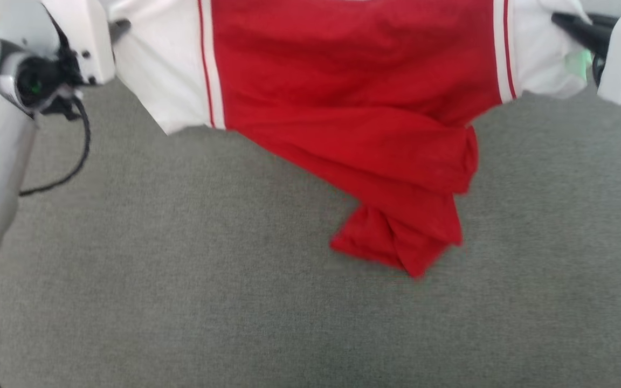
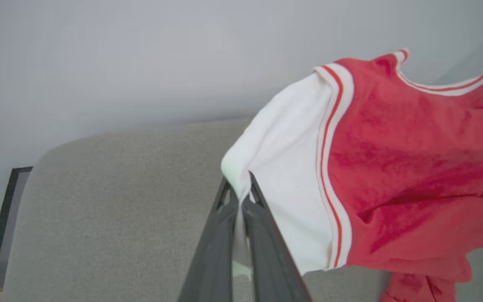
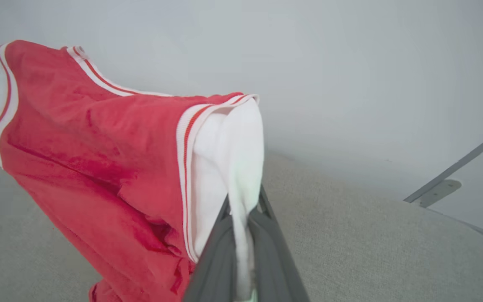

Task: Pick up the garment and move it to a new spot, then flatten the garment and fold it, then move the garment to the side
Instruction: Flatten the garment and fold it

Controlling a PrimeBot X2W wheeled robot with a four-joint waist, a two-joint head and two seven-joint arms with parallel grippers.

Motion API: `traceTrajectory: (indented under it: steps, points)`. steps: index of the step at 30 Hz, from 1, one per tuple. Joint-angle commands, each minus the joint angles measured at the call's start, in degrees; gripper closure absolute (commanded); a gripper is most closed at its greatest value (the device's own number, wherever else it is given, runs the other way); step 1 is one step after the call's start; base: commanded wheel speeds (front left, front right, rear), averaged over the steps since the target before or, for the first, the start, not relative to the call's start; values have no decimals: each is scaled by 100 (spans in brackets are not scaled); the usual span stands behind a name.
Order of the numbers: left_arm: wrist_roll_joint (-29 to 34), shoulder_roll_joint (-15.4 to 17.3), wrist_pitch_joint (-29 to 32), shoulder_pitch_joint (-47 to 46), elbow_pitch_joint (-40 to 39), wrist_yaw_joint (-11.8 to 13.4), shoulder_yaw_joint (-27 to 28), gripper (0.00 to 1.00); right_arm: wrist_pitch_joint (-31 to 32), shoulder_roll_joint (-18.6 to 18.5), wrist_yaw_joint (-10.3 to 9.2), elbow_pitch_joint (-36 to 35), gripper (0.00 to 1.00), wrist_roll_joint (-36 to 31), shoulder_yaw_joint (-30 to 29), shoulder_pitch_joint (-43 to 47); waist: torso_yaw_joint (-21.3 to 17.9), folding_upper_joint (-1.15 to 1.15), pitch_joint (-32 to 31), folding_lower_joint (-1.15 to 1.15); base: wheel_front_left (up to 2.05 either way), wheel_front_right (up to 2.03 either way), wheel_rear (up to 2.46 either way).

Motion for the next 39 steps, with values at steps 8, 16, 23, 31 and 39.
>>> traceTrajectory:
  steps: [8,16,23,31,39]
  points:
    - [132,191,-154,-478,-377,127,73,100,-16,173,-3,-245,100,20,-467,-327,-278,0,-704,0,0,0,0]
    - [133,218,-83,-677,-545,249,91,100,-26,450,-3,-208,100,-216,-794,-579,-331,0,-896,0,0,0,0]
    - [231,269,-54,-780,-703,310,24,100,-26,568,-3,-81,100,-503,-1006,-723,-357,0,-734,0,0,0,0]
    - [494,69,-1178,-1238,-482,389,156,100,-1190,935,-3,780,100,-1571,-949,-1396,-423,0,-11,0,0,0,0]
    - [1215,-111,-3445,-2294,-74,387,198,100,-3698,1297,-3,1968,100,-3017,-869,-2517,-425,0,668,0,0,0,0]
